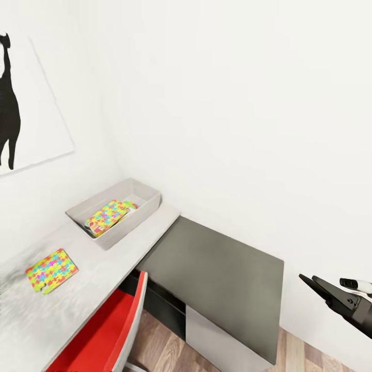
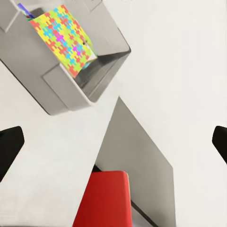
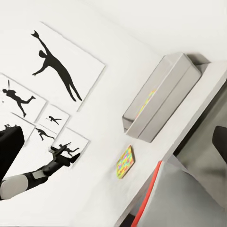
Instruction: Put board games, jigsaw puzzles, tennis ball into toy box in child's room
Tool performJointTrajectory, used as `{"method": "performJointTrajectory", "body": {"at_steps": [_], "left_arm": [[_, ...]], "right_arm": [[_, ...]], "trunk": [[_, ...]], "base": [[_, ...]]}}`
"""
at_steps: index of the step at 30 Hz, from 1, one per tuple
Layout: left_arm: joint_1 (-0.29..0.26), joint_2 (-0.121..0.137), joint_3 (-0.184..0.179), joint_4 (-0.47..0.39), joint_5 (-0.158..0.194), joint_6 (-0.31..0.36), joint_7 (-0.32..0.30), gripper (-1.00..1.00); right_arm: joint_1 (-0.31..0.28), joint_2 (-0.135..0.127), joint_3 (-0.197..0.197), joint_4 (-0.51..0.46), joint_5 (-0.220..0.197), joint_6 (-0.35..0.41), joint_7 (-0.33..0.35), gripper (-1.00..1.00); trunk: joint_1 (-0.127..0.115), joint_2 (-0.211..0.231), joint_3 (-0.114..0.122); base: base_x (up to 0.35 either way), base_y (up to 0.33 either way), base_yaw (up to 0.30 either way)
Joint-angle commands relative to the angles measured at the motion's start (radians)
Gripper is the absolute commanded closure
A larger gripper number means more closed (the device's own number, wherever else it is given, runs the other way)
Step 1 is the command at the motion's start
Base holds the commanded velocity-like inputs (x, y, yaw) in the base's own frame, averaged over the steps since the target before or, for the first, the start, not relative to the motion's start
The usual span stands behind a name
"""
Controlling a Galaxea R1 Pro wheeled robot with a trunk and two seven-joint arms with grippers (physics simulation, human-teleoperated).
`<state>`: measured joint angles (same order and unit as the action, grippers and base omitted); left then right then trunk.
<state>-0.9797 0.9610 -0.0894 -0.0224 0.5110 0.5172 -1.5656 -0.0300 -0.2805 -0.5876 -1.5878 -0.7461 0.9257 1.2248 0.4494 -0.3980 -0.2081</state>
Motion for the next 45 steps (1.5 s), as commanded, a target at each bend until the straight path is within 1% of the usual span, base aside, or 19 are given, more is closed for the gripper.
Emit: {"method": "performJointTrajectory", "body": {"at_steps": [1,15,24,36,45], "left_arm": [[-0.002,0.000,-0.009,0.001,0.004,0.011,-0.005,-1.00],[-0.002,-0.001,-0.009,0.001,0.004,0.002,-0.005,-1.00],[-0.002,-0.001,-0.009,0.002,0.004,-0.005,-0.005,-1.00],[-0.002,-0.001,-0.009,0.002,0.004,-0.006,-0.005,-1.00],[-0.002,-0.001,-0.009,0.002,0.004,-0.006,-0.005,-1.00]], "right_arm": [[-0.001,0.000,0.000,0.000,-0.002,0.005,0.001,-1.00],[-0.001,0.000,0.001,-0.001,-0.002,0.004,-0.001,-1.00],[-0.001,0.001,0.003,-0.001,-0.002,0.004,-0.001,-1.00],[-0.001,0.000,0.003,0.000,-0.002,0.004,-0.001,-1.00],[-0.001,0.000,0.005,0.000,-0.002,0.004,-0.005,-1.00]], "trunk": [[0.001,-0.002,0.000],[0.001,-0.002,0.021],[0.001,-0.002,0.033],[0.001,-0.002,0.048],[0.001,-0.002,0.059]], "base": [[-0.009,-0.122,0.107],[-0.012,-0.054,0.148],[-0.121,-0.003,0.199],[-0.020,0.001,0.210],[-0.001,0.167,0.212]]}}
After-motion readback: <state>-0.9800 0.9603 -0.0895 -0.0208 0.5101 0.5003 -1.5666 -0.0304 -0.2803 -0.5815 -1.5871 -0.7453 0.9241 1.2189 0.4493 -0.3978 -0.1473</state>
